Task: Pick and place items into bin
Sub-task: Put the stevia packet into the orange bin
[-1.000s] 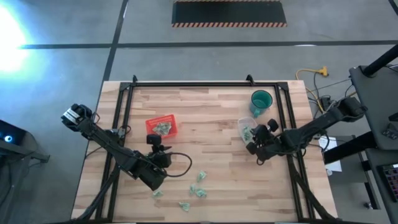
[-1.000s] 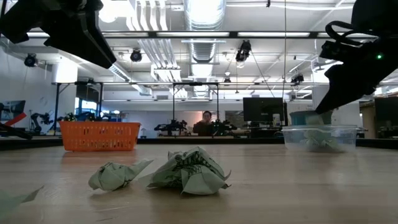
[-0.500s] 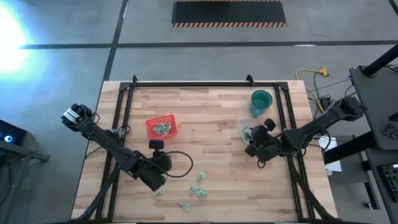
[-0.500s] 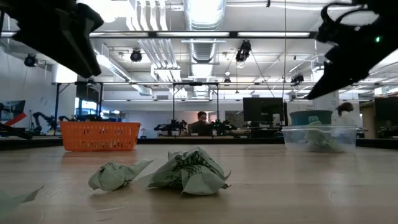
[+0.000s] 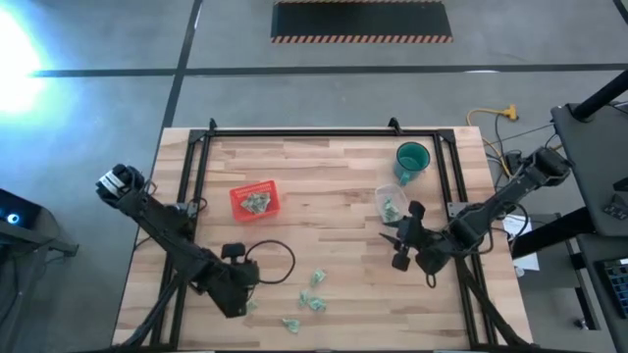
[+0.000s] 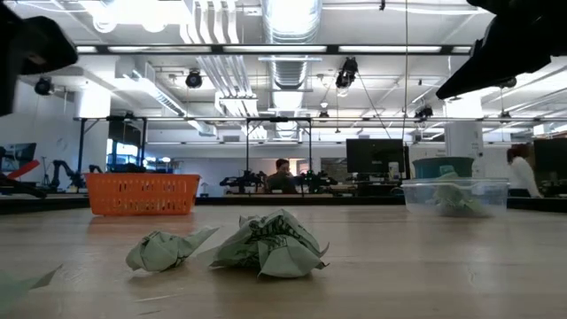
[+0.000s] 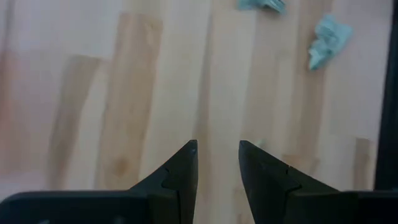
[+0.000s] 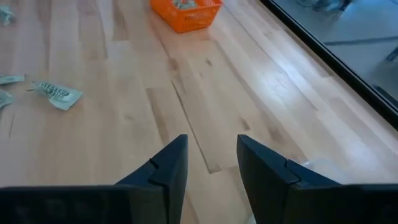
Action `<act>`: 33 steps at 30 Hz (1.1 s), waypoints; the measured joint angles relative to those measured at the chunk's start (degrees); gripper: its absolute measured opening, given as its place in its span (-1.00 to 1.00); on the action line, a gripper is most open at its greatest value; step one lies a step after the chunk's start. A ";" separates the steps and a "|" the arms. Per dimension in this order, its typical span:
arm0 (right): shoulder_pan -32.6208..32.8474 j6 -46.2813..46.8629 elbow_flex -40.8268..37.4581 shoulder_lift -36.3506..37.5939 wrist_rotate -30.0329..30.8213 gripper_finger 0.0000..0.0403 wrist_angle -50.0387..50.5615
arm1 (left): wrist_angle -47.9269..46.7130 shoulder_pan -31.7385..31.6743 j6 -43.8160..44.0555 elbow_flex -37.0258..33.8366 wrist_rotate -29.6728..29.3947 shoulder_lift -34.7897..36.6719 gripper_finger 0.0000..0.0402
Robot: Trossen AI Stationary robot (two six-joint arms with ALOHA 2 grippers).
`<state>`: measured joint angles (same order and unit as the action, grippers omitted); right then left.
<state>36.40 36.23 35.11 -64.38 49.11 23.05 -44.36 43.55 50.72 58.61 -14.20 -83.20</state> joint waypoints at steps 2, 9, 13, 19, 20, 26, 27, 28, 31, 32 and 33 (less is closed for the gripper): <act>0.51 0.13 -0.06 0.00 -0.25 -0.37 0.02 | 0.43 1.43 1.38 -0.20 -0.01 -0.01 -0.50; 0.85 0.40 -0.54 -0.02 -1.79 -0.39 -1.43 | 4.58 5.18 4.52 -0.93 -0.16 -4.40 -0.50; 0.85 0.39 -0.96 -0.02 -2.15 -0.38 -2.32 | 5.29 6.53 4.52 0.26 1.31 -10.01 -0.50; 0.87 0.74 -1.25 -0.02 -2.76 -0.41 -2.93 | 5.38 6.69 4.50 1.86 1.83 -15.82 -0.50; 0.87 0.82 -1.31 -0.02 -2.78 -0.42 -2.95 | 5.26 6.69 4.52 1.90 2.06 -16.31 -0.50; 0.85 0.85 -2.31 -0.02 -2.87 -0.45 -4.21 | 5.39 6.69 4.52 1.90 2.60 -16.89 -0.50; 0.85 0.86 -2.47 -0.02 -2.87 -0.45 -4.33 | 5.70 6.69 4.52 1.90 2.62 -16.70 -0.50; 0.85 0.87 -2.65 -0.02 -2.88 -0.46 -4.43 | 6.24 6.69 4.50 1.90 2.60 -16.45 -0.50; 0.85 1.01 -3.05 -0.02 -3.14 -0.47 -4.61 | 7.65 6.69 4.50 1.98 2.59 -16.02 -0.50; 0.85 1.11 -3.18 -0.02 -3.16 -0.47 -4.62 | 7.95 6.69 4.50 1.97 2.60 -16.02 -0.50; 0.85 1.11 -3.26 -0.02 -3.16 -0.47 -4.61 | 8.23 6.69 4.52 1.97 2.60 -16.02 -0.50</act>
<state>37.26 37.34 31.85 -64.40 45.95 18.44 -36.13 50.24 55.24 60.58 -11.60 -99.22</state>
